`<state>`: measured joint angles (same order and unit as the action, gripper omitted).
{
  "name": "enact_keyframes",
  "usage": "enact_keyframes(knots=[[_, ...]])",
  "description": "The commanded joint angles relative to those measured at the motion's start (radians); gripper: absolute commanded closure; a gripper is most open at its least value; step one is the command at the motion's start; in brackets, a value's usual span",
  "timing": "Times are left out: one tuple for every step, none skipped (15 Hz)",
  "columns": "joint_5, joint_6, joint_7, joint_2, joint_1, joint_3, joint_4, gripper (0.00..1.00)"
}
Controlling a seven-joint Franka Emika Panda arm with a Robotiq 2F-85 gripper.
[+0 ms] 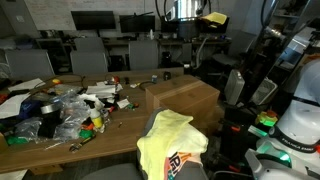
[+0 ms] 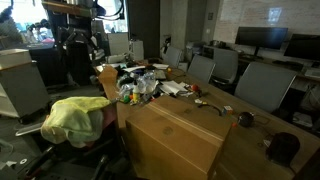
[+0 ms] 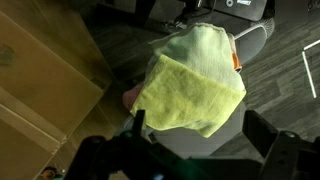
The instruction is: Remove all the clothes from the top of the box and hang them on the chair
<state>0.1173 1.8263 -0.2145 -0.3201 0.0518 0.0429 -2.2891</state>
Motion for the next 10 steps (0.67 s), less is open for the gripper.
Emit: enact_keyframes(knots=[[-0.004,0.031,0.156,-0.18,-0.024,-0.008,-0.152,0.0],[0.0,0.033,0.193,-0.217,-0.031,-0.007,-0.184,0.0],[0.004,0.032,0.222,-0.262,-0.037,-0.009,-0.222,0.0],[0.007,0.038,0.248,-0.297,-0.044,-0.01,-0.257,0.0],[0.008,0.039,0.269,-0.339,-0.051,-0.013,-0.294,0.0],[0.008,0.042,0.284,-0.383,-0.059,-0.019,-0.333,0.0],[0.008,0.039,0.293,-0.423,-0.067,-0.026,-0.368,0.0],[0.008,0.046,0.29,-0.472,-0.077,-0.039,-0.413,0.0],[0.004,0.045,0.284,-0.516,-0.087,-0.051,-0.449,0.0],[0.003,0.047,0.266,-0.563,-0.097,-0.069,-0.488,0.0]])
